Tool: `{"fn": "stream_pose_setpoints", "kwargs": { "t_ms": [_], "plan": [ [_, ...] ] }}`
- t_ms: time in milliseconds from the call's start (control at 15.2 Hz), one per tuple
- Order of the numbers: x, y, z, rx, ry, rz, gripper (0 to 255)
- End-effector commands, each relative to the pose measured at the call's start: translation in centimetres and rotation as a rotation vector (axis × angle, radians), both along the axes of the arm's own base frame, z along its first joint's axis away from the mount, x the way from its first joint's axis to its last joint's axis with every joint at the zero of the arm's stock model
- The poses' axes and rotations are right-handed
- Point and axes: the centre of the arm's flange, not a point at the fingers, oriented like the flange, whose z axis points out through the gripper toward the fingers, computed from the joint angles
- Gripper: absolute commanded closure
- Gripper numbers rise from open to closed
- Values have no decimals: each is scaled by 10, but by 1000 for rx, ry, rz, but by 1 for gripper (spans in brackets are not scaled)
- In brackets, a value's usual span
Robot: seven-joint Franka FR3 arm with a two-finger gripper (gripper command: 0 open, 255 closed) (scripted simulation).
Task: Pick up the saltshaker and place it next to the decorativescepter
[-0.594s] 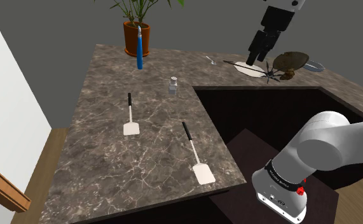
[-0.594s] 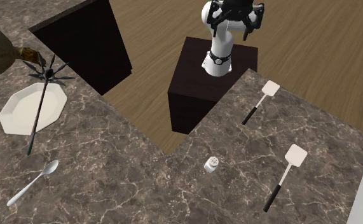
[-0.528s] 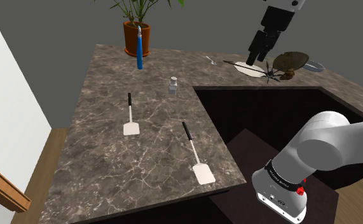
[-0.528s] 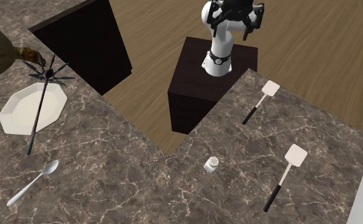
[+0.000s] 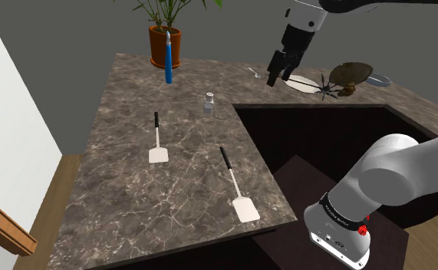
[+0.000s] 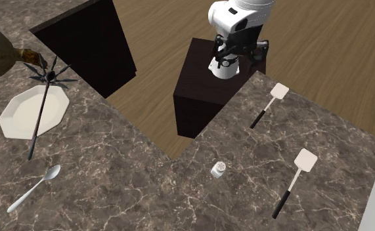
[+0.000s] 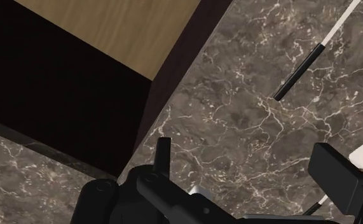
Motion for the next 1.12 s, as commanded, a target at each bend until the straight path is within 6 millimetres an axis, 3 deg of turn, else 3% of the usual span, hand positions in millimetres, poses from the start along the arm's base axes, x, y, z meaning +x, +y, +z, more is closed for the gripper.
{"fn": "stream_pose_setpoints", "kwargs": {
  "t_ms": [0, 1056],
  "plan": [
    [20, 2, -14, -2, -12, 0, 0],
    [187, 26, -125, -19, -88, 5, 0]
  ]
}}
